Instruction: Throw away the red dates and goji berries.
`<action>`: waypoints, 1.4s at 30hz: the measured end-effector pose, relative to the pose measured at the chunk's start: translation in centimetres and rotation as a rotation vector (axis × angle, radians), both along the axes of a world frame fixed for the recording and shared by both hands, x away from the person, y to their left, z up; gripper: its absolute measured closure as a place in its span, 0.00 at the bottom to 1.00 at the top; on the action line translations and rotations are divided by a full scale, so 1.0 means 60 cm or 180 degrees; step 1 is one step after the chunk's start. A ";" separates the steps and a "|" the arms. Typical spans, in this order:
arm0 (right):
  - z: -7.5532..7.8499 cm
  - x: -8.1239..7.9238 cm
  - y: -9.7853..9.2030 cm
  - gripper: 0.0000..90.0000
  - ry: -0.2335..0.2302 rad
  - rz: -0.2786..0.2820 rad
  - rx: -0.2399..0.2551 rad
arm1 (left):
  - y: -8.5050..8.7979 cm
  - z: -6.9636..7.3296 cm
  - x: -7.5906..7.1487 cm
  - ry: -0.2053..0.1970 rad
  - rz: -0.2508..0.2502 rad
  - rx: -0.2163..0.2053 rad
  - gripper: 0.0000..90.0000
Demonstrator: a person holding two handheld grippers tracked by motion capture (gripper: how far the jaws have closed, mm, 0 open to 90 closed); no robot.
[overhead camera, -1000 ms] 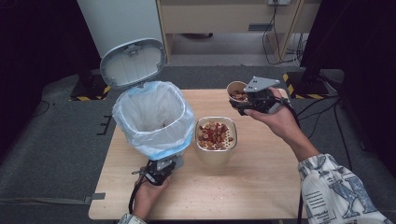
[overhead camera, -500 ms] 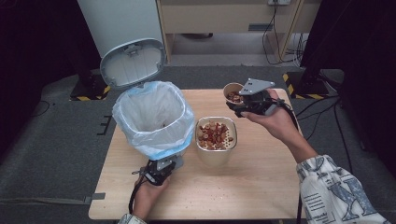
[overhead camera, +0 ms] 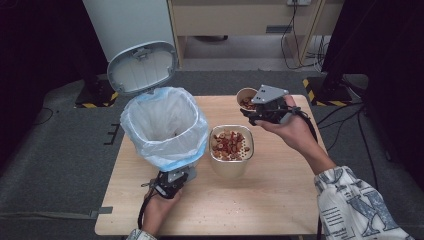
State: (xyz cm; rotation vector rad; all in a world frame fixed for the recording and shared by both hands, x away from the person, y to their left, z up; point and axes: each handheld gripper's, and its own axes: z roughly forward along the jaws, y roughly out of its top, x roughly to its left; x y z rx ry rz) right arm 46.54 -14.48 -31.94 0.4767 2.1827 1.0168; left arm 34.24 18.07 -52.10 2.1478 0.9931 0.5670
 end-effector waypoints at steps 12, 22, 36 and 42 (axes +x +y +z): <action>0.017 -0.009 0.023 0.39 -0.0249 0.0045 -0.0262 | 0.002 0.001 0.000 0.0005 -0.0014 0.0058 0.99; 0.039 -0.013 0.034 0.39 -0.0446 0.0056 -0.0468 | 0.002 0.001 0.000 0.0006 -0.0007 0.0047 0.99; 0.045 -0.016 0.044 0.39 -0.0656 0.0057 -0.0852 | 0.001 0.001 0.000 0.0009 0.0002 0.0030 1.00; 0.047 -0.016 0.041 0.39 -0.0623 0.0094 -0.0781 | 0.001 0.001 0.000 0.0010 0.0002 0.0030 0.99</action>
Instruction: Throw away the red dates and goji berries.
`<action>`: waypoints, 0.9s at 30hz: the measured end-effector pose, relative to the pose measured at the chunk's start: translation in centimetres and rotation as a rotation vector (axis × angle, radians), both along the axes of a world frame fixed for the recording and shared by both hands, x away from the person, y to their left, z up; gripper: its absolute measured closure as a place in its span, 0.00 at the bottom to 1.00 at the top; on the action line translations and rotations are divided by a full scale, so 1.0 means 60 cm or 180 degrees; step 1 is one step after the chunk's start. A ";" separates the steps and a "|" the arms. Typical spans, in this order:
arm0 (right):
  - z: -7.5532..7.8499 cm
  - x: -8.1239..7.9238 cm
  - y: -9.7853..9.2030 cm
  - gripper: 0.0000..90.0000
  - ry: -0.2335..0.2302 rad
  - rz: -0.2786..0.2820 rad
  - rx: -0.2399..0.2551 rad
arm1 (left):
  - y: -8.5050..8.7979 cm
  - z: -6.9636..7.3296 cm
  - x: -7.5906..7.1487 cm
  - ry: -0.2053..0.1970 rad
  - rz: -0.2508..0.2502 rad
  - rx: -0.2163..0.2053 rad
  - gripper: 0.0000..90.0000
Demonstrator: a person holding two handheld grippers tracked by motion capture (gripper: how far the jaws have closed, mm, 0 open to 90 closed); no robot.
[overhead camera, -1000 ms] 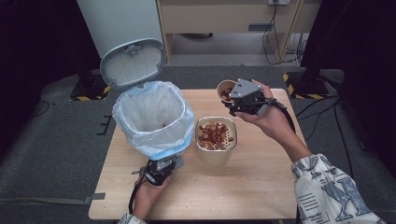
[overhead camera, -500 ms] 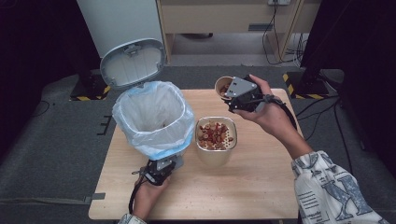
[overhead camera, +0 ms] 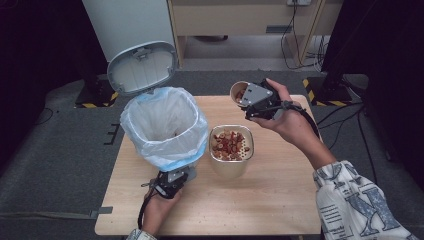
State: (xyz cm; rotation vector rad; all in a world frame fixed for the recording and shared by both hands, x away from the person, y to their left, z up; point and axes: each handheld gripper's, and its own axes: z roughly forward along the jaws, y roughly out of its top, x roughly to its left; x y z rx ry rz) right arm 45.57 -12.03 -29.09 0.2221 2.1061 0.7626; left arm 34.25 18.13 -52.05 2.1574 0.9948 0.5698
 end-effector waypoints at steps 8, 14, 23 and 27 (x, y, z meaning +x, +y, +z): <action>0.001 0.000 0.002 0.39 -0.0034 -0.0010 -0.0074 | 0.000 0.000 0.000 0.0002 0.0001 -0.0002 1.00; 0.009 -0.006 0.008 0.38 -0.0154 0.0025 -0.0215 | 0.000 0.000 0.000 0.0001 0.0000 -0.0005 0.99; 0.013 -0.013 0.016 0.39 -0.0300 0.0050 -0.0433 | 0.000 0.000 0.000 0.0006 0.0004 -0.0008 0.99; 0.013 -0.017 0.018 0.39 -0.0364 0.0062 -0.0521 | 0.000 0.000 0.000 0.0003 0.0003 -0.0003 0.99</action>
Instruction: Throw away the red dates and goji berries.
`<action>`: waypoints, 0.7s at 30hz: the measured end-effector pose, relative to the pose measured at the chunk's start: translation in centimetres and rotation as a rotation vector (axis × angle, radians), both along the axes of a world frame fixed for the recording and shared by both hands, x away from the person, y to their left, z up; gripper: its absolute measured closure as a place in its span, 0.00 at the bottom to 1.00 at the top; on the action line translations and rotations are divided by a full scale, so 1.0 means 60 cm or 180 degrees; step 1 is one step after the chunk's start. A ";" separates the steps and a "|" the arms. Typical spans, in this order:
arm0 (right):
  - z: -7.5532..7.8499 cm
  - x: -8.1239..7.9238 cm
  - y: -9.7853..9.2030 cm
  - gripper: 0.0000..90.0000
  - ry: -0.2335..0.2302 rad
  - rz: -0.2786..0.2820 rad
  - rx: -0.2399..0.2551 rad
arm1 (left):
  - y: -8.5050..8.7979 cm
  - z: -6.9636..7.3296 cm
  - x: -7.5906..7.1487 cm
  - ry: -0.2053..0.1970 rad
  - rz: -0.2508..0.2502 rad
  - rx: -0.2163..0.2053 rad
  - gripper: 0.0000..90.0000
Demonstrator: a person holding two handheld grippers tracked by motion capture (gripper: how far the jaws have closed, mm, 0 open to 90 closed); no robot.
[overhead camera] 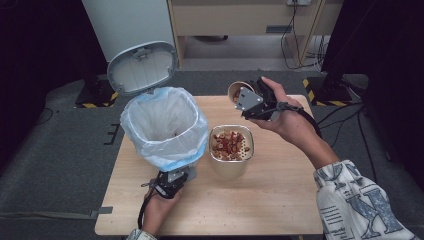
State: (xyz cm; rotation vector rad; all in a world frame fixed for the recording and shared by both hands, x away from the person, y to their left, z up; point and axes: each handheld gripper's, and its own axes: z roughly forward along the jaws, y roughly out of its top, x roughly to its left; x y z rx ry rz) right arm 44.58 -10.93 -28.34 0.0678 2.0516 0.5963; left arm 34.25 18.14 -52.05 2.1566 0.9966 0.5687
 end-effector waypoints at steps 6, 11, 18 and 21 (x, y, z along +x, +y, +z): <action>0.001 -0.003 0.001 0.39 -0.0106 0.0008 -0.0125 | 0.000 0.000 0.000 0.0001 -0.0001 0.0001 0.99; 0.000 -0.002 0.000 0.40 -0.0135 0.0012 -0.0148 | 0.000 0.000 0.000 0.0003 0.0000 -0.0003 0.99; 0.000 -0.001 -0.001 0.40 -0.0109 0.0018 -0.0109 | 0.000 0.000 0.000 0.0004 -0.0001 -0.0001 0.99; 0.001 -0.001 -0.003 0.40 -0.0103 0.0021 -0.0089 | 0.000 0.000 0.000 0.0003 0.0000 0.0000 1.00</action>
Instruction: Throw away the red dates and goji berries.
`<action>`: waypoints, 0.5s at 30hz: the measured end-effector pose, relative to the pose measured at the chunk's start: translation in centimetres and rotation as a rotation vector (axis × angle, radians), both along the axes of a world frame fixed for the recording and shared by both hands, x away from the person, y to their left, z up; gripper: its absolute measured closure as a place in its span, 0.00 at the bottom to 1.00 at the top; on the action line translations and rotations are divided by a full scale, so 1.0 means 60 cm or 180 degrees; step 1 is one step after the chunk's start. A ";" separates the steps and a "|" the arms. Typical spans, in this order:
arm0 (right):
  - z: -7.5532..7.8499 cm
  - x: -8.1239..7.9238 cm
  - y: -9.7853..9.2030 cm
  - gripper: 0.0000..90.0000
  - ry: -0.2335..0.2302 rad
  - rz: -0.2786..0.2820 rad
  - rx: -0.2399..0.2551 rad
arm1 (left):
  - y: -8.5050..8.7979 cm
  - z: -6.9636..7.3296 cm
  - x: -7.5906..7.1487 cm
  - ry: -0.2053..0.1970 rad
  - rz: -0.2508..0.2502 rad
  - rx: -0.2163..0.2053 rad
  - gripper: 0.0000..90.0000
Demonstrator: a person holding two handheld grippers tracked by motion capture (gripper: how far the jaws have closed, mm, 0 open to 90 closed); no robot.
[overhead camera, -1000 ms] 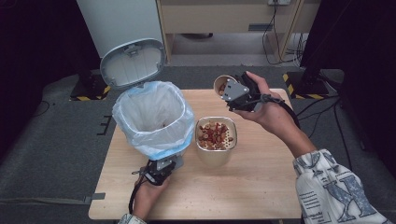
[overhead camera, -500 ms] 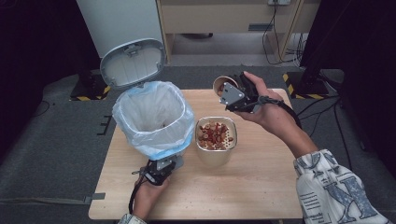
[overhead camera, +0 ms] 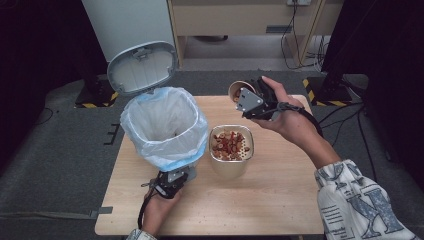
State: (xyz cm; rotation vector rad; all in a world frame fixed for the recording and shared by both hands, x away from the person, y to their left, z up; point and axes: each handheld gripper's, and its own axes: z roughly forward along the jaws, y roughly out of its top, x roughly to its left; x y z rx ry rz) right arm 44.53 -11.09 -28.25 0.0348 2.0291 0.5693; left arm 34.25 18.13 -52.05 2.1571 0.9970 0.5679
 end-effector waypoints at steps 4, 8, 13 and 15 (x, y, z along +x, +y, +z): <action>0.003 0.001 -0.003 0.40 0.0027 0.0002 0.0048 | 0.000 0.000 0.000 -0.0002 -0.0002 0.0006 0.99; 0.008 0.002 -0.004 0.40 0.0022 -0.0008 0.0064 | 0.000 0.000 0.000 -0.0005 -0.0003 0.0006 1.00; 0.012 -0.001 0.001 0.40 -0.0170 -0.0029 -0.0164 | 0.000 0.000 0.000 0.0001 -0.0006 0.0009 0.99; 0.011 -0.003 0.005 0.40 -0.0255 -0.0022 -0.0299 | 0.000 0.000 0.000 0.0003 -0.0004 0.0011 0.99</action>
